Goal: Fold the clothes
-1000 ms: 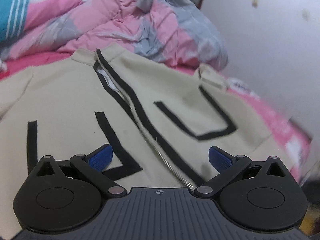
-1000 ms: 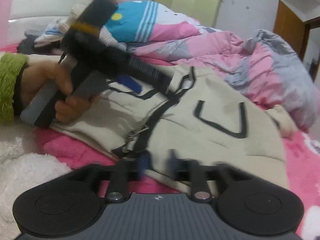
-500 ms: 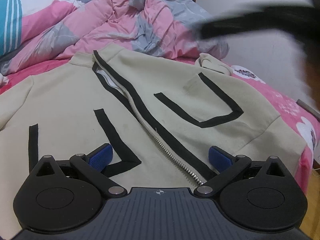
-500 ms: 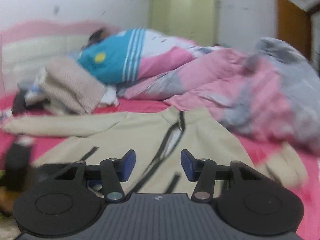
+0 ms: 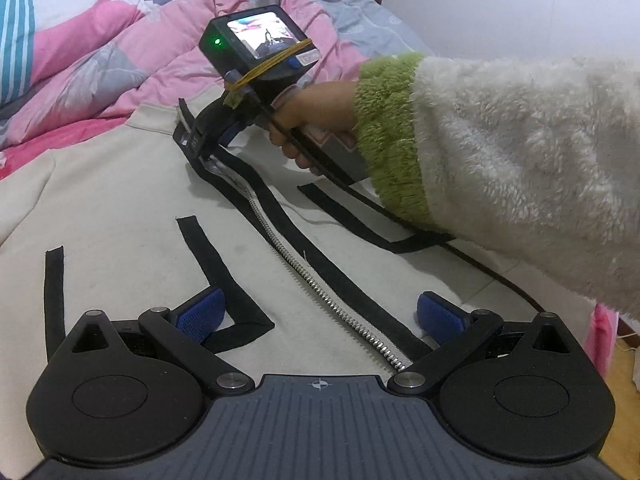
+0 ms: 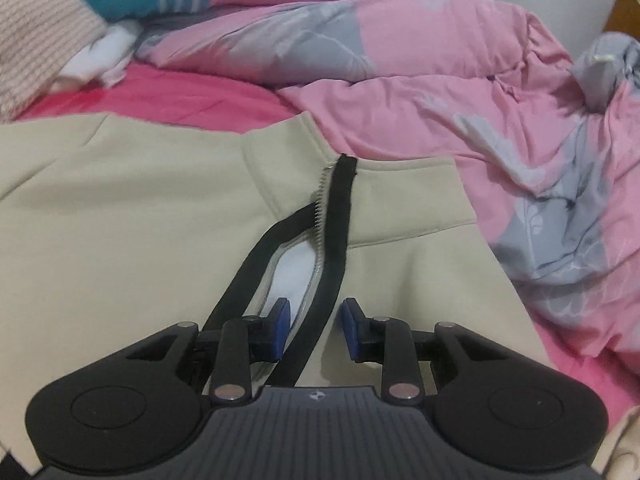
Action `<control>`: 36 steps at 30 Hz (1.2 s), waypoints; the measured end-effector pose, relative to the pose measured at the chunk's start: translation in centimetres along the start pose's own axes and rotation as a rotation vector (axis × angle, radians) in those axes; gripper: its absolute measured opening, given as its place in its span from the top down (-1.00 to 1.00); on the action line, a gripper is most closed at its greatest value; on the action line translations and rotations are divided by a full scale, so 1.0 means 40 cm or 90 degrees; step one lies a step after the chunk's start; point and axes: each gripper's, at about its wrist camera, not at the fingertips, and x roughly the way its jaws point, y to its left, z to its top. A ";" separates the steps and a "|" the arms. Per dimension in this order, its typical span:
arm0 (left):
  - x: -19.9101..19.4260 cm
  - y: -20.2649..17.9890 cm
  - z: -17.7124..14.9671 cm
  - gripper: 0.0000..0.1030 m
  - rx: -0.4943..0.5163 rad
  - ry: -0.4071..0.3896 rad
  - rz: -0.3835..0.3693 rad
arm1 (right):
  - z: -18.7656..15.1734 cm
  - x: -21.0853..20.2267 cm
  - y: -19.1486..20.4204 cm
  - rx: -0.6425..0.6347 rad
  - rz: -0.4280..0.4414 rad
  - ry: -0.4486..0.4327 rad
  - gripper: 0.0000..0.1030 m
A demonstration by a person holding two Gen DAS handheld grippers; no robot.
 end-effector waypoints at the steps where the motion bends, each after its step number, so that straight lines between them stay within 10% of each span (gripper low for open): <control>1: -0.001 0.000 0.000 -1.00 -0.001 0.000 -0.001 | -0.002 -0.002 -0.013 0.021 0.006 -0.002 0.69; 13: -0.005 0.004 -0.002 -1.00 -0.019 -0.008 -0.018 | -0.015 -0.075 -0.182 0.322 0.220 -0.117 0.92; 22: -0.002 0.006 -0.001 -1.00 -0.033 -0.012 -0.030 | -0.015 0.050 -0.112 0.237 0.216 -0.035 0.89; 29: -0.009 0.018 -0.004 -1.00 -0.057 -0.024 -0.046 | -0.006 -0.105 -0.177 0.273 0.198 -0.054 0.45; 36: -0.011 0.036 -0.001 -1.00 -0.088 -0.032 -0.062 | -0.181 -0.461 -0.258 0.332 0.124 -0.081 -0.11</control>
